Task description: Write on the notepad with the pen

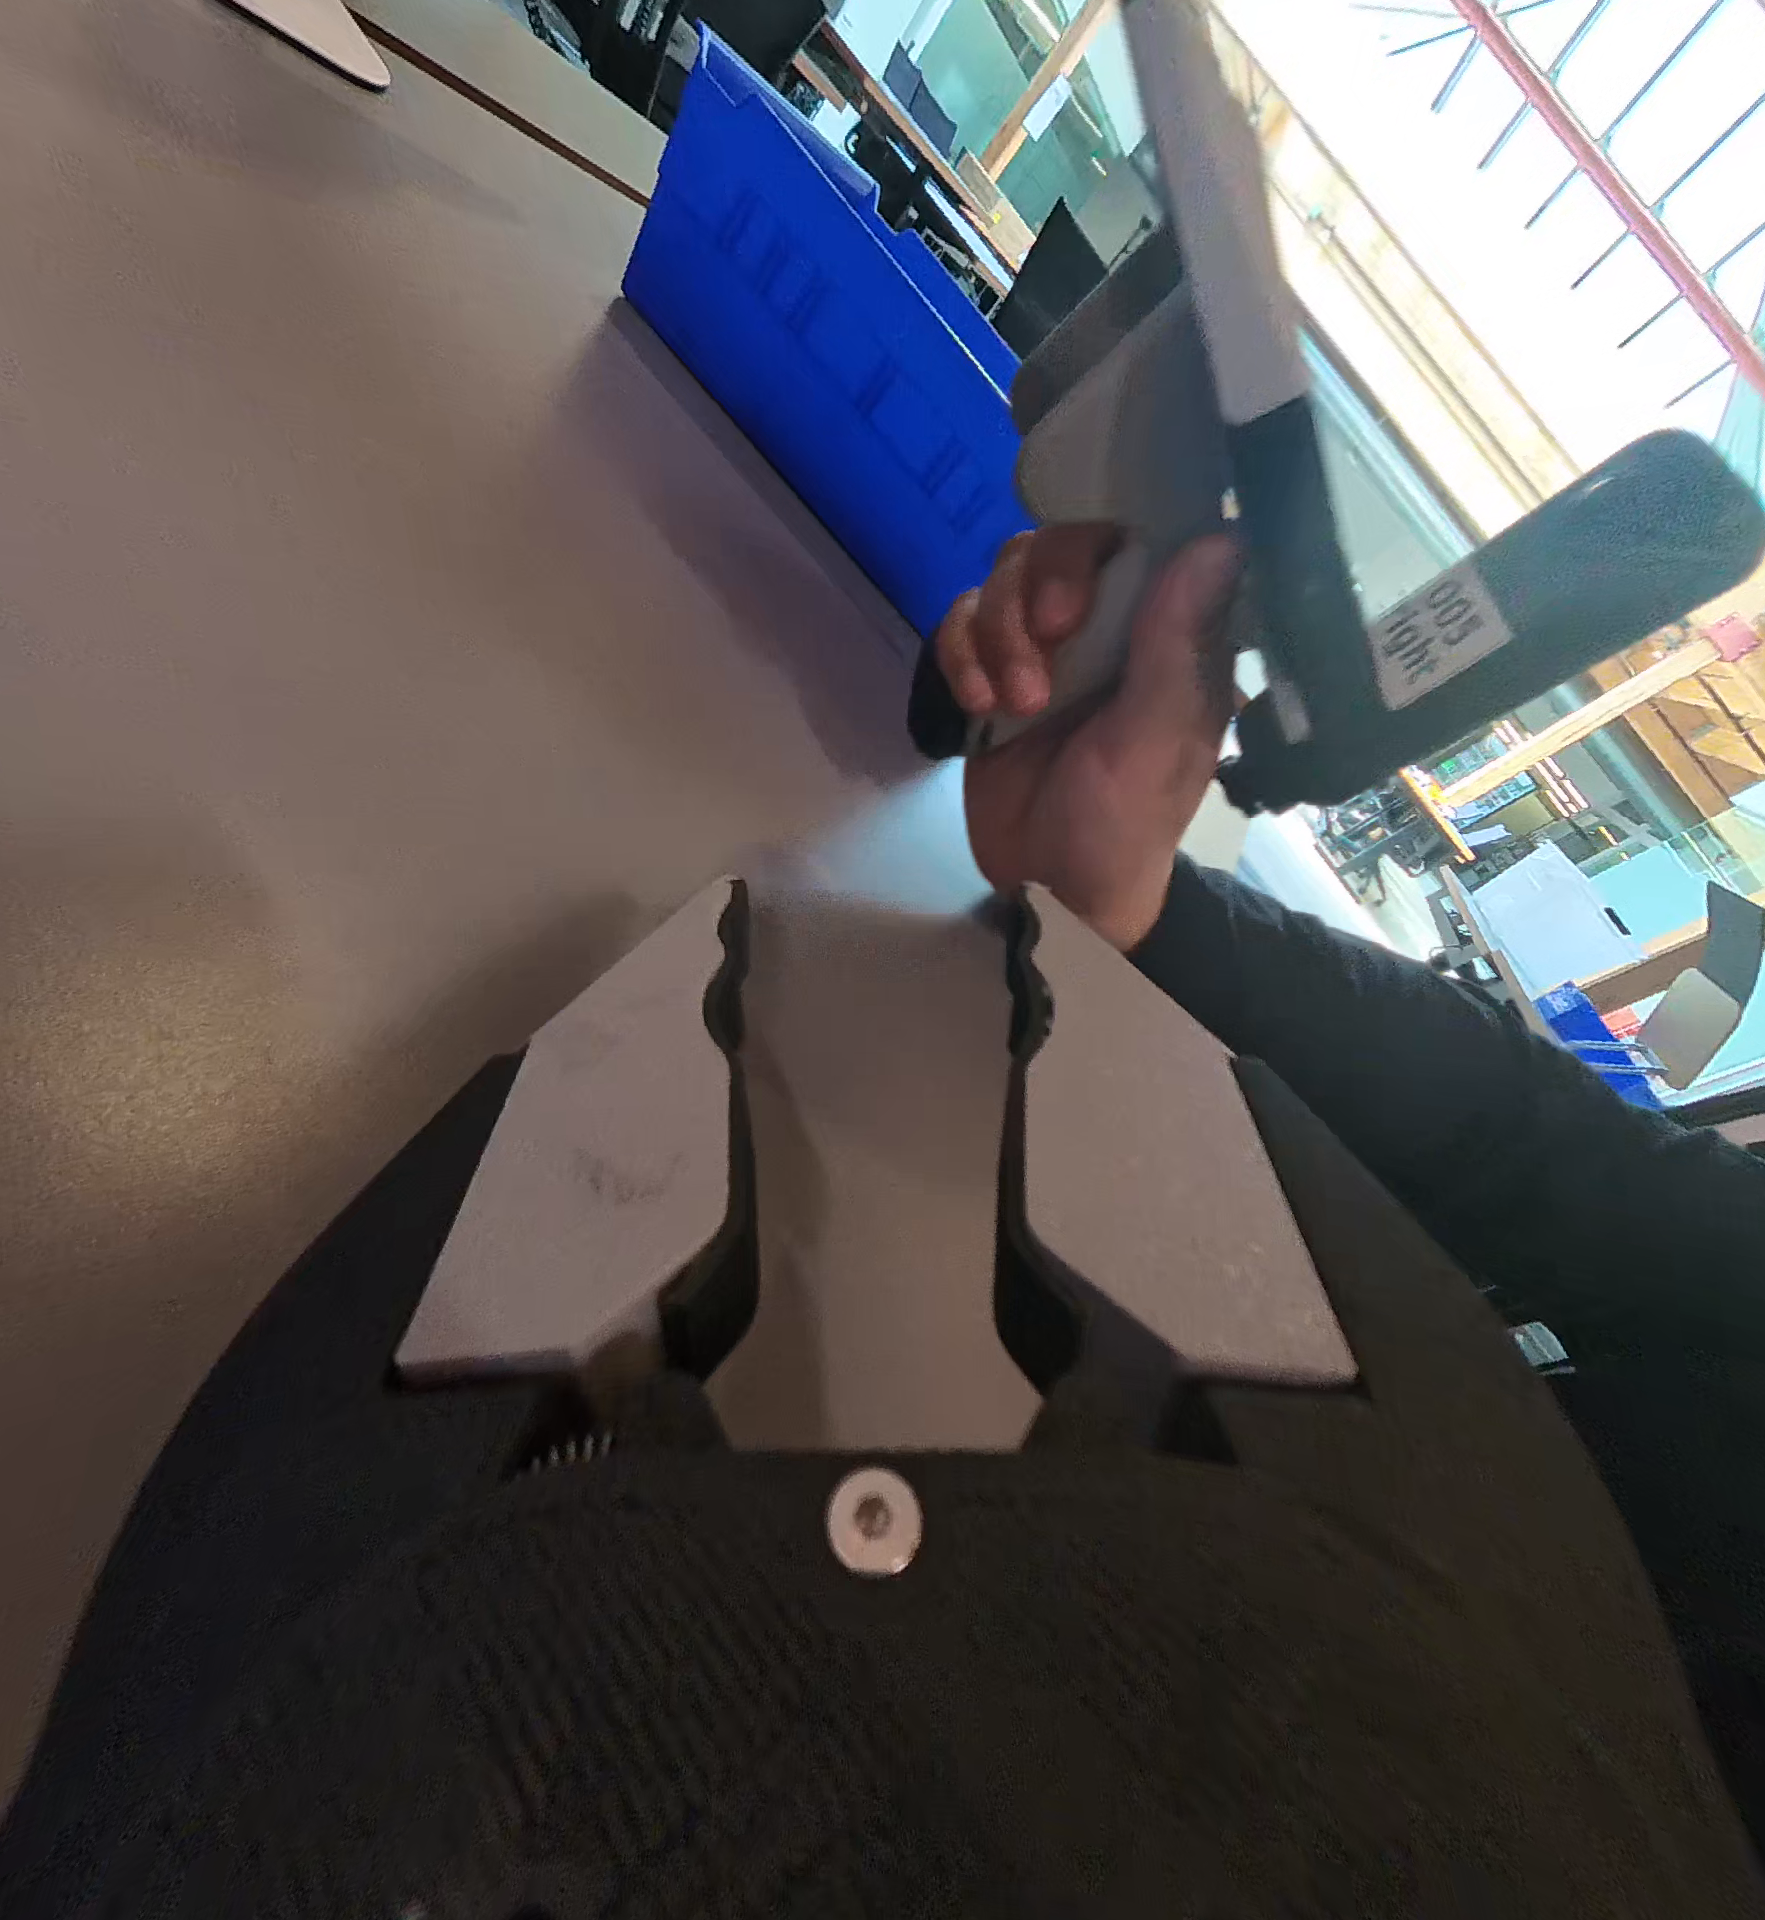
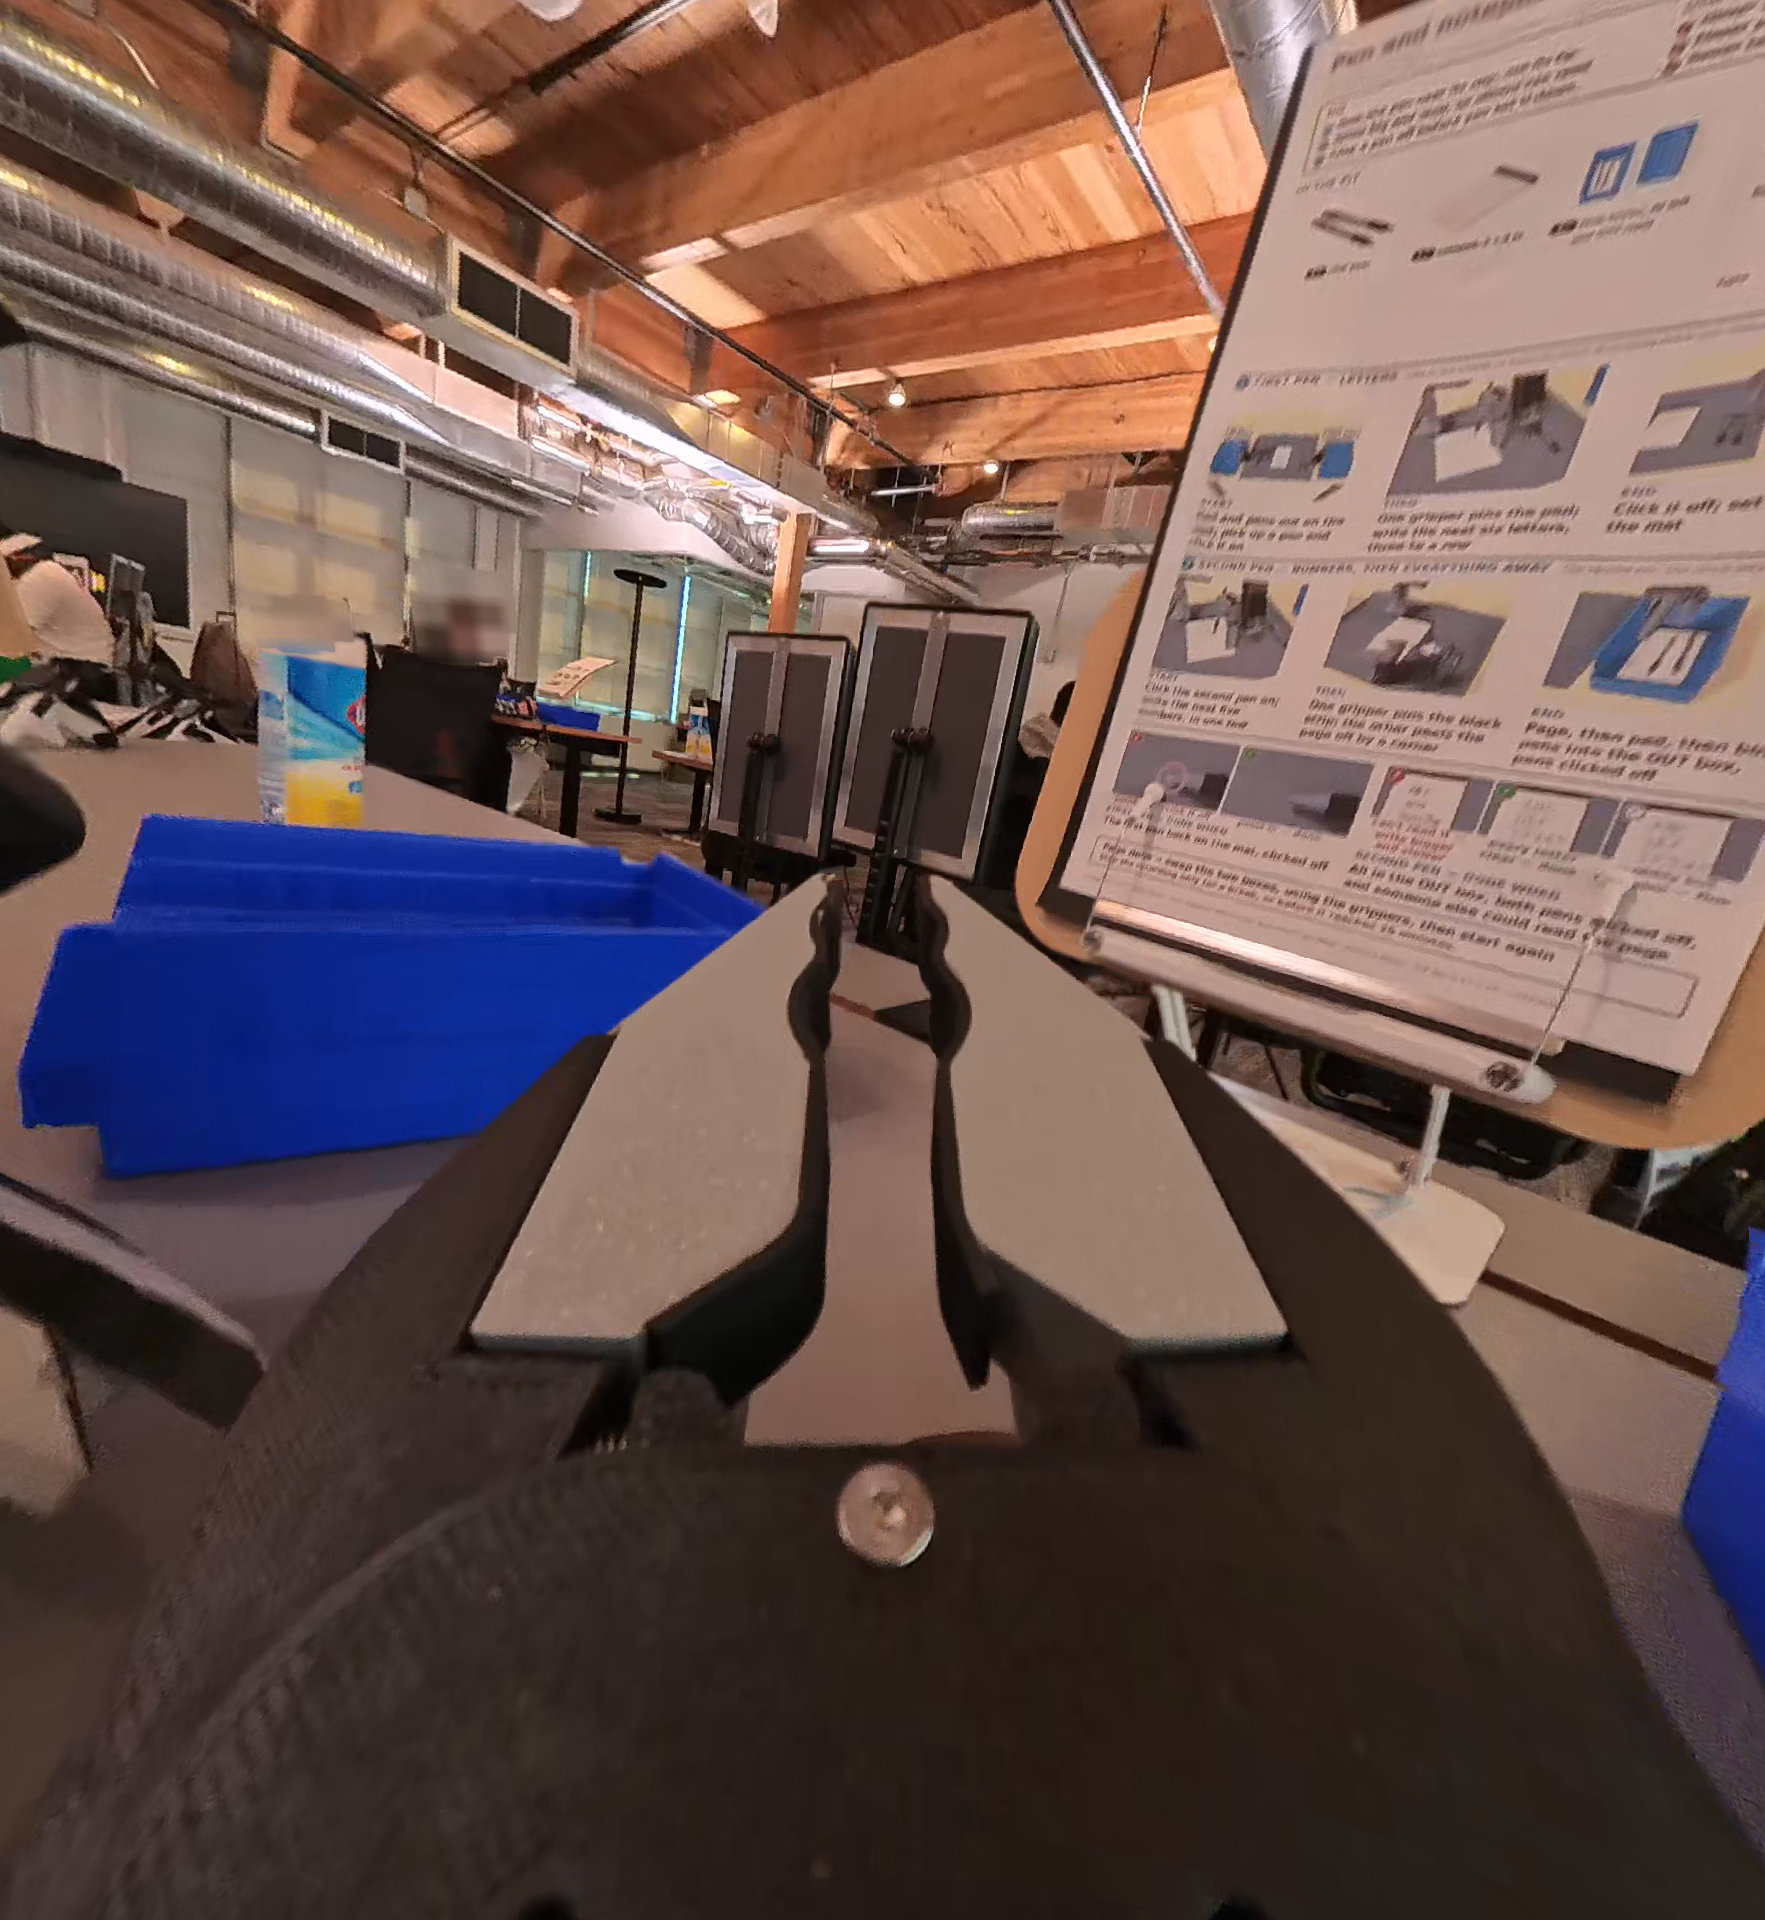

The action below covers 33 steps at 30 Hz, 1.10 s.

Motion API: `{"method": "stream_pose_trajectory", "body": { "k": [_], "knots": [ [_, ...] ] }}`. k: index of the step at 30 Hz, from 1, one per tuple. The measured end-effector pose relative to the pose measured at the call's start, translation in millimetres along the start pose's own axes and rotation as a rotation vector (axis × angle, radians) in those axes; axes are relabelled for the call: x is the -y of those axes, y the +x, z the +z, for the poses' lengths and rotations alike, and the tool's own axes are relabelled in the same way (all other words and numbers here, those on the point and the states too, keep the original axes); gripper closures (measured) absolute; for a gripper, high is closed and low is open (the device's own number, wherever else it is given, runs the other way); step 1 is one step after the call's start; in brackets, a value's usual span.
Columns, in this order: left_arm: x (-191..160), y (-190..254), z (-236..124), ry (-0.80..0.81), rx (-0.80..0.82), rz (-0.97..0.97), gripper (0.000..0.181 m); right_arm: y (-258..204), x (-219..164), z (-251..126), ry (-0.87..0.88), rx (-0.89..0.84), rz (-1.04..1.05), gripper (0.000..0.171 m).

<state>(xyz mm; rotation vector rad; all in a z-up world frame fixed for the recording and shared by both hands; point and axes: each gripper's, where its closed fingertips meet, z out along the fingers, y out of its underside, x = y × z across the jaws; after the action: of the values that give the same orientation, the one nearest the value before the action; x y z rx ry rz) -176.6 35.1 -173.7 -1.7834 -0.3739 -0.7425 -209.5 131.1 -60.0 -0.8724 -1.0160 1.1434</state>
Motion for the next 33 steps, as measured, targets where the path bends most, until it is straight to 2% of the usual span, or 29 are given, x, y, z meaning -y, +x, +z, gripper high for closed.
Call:
{"method": "stream_pose_trajectory", "body": {
  "k": [2, 4, 7, 10, 12, 15, 17, 22, 25, 29, 33],
  "knots": [
    [-1, 1, 1, -0.009, -0.007, -0.003, 0.133, 5, -3, -6, -0.030, -0.016, 0.022, 0.171],
    [-1, 2, 0, -0.009, -0.012, 0.000, 0.133, 6, 2, -22, -0.038, 0.024, 0.098, 0.158],
    [0, 2, 0, 0.001, -0.007, 0.013, 0.133, 0, -7, -68, -0.157, 0.068, 0.222, 0.152],
    [-2, 2, 1, -0.007, 0.011, 0.033, 0.133, -38, 15, -123, -0.198, 0.233, 0.364, 0.137],
    [-3, -1, 4, -0.023, 0.032, 0.039, 0.133, -56, 29, -139, -0.267, 0.295, 0.308, 0.127],
    [-4, -11, 8, -0.034, 0.109, 0.035, 0.133, -48, 34, -129, -0.371, 0.253, 0.169, 0.119],
    [-4, -19, 9, -0.039, 0.166, 0.029, 0.133, -41, 22, -114, -0.459, 0.258, 0.136, 0.116],
    [-8, -31, 15, -0.085, 0.255, 0.026, 0.134, -5, -63, -77, -0.736, 0.212, 0.126, 0.101],
    [-11, -33, 24, -0.122, 0.266, 0.034, 0.134, 16, -106, -63, -0.788, 0.160, 0.156, 0.105],
    [-8, -39, 36, -0.141, 0.304, 0.063, 0.134, 40, -145, -58, -0.863, 0.093, 0.181, 0.106],
    [6, -52, 46, -0.115, 0.376, 0.092, 0.133, 47, -157, -58, -0.928, 0.090, 0.265, 0.099]
  ]
}}
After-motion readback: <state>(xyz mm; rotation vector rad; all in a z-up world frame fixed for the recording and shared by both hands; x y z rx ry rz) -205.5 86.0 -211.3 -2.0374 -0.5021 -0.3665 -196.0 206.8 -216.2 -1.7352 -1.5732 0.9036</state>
